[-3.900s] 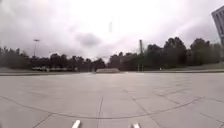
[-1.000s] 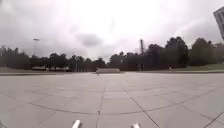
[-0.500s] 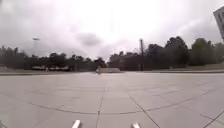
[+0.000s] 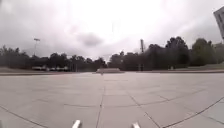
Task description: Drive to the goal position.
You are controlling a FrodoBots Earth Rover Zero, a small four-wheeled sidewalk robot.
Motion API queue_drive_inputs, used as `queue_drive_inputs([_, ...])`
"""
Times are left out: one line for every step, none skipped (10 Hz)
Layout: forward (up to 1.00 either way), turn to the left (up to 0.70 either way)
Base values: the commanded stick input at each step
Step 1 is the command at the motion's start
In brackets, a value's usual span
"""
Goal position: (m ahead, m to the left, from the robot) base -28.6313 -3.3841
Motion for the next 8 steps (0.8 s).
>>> queue_drive_inputs([-0.7,-0.02])
queue_drive_inputs([-0.7,-0.25])
queue_drive_inputs([-0.7,-0.34])
queue_drive_inputs([-0.7,-0.34])
queue_drive_inputs([-0.7,-0.35])
queue_drive_inputs([-0.7,-0.35])
queue_drive_inputs([-0.7,-0.35])
queue_drive_inputs([-0.7,-0.35])
